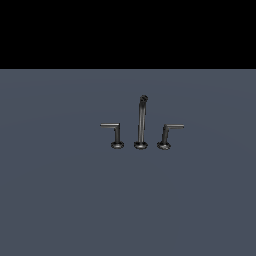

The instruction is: Turn on the faucet by rotating a designated handle.

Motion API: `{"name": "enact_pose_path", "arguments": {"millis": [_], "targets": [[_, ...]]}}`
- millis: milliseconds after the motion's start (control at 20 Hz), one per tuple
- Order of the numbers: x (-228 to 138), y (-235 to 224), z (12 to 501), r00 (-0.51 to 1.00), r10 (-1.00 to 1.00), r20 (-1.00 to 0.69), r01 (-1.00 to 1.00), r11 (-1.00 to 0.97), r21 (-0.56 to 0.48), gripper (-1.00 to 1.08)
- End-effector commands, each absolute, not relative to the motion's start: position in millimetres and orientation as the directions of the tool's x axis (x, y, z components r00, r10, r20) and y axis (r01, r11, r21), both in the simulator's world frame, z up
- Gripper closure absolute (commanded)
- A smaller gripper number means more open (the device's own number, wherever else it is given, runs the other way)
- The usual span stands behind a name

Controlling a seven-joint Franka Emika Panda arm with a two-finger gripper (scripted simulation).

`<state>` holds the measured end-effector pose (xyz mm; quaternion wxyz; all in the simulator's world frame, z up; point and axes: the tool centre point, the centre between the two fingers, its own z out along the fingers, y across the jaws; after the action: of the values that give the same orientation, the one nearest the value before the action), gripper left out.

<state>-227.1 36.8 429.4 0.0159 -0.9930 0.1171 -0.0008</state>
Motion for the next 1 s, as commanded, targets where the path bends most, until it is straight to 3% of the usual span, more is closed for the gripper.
{"name": "enact_pose_path", "arguments": {"millis": [0, 950], "targets": [[-219, 46, 416, 0.959, -0.285, -0.003, -0.285, -0.958, -0.031, 1.08], [-140, 101, 317, 0.765, -0.644, -0.011, -0.644, -0.764, -0.027, 1.08]]}}
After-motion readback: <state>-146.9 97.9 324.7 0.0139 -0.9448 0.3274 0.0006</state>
